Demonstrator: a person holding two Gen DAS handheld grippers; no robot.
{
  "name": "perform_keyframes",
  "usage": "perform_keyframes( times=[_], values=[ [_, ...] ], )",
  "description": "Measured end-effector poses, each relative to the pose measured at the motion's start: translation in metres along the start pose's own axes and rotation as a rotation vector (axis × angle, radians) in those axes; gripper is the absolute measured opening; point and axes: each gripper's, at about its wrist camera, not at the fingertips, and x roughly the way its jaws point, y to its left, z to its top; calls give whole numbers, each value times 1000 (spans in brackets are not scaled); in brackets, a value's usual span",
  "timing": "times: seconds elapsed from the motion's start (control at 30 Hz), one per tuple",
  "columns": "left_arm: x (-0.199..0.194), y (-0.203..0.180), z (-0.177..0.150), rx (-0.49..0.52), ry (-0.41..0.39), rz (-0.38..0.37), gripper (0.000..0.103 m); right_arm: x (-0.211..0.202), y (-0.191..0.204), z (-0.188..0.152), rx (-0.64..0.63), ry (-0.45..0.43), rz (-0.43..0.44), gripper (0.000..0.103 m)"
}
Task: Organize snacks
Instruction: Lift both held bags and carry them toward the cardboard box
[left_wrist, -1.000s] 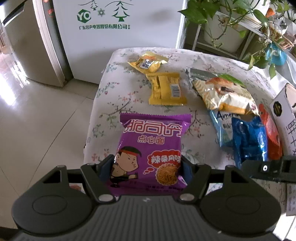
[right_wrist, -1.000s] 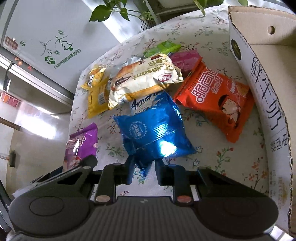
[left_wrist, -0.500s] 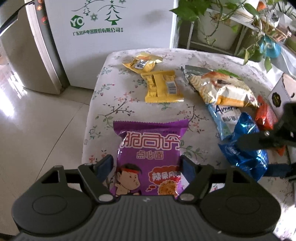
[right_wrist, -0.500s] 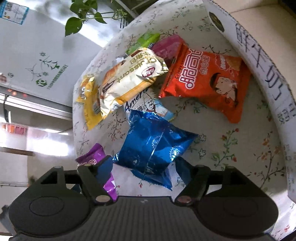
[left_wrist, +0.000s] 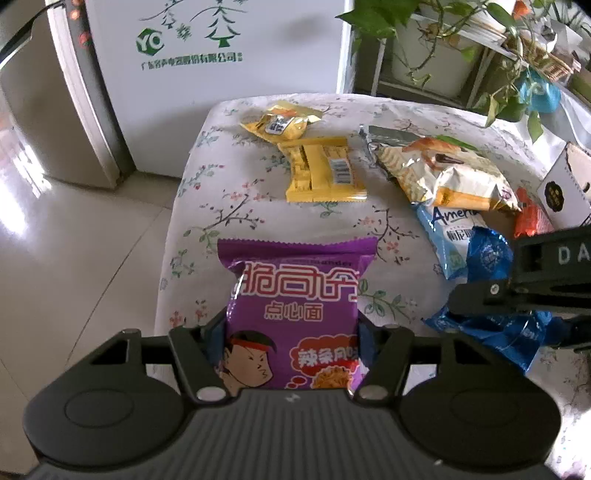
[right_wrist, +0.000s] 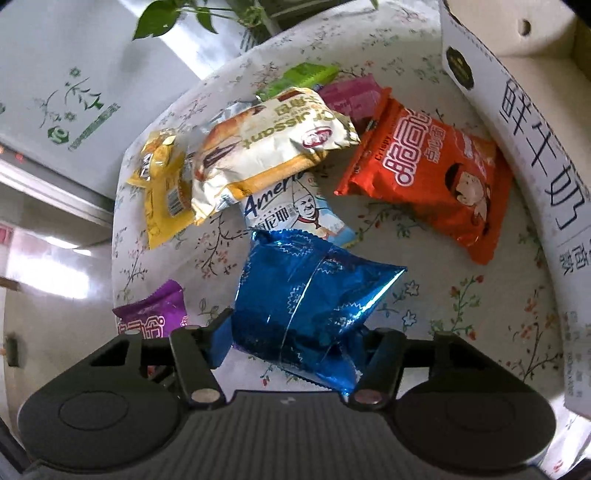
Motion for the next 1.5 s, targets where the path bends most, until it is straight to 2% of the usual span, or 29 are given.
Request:
perform_keyframes(
  times=[0.1,0.27,0.8,1.13,1.5],
  values=[
    [-6,5,1,-29,9,-20,65,-7,0,-1,-39,-14,-4,66],
    [-20,6,3,-36,-22,-11,65,-27,7,-3,-130,-74,9,66],
    [-66,-13,0,-82,-65,-36,65,-73,-3,-1,-196,-173,57,66],
    [-88,-57,11,-27,-99,-104,65,-112,-37,10,-118,-254,76,66],
    [-102,-127,18,53,-112,-210,65,-162,-97,17,11,-379,70,66]
  ],
)
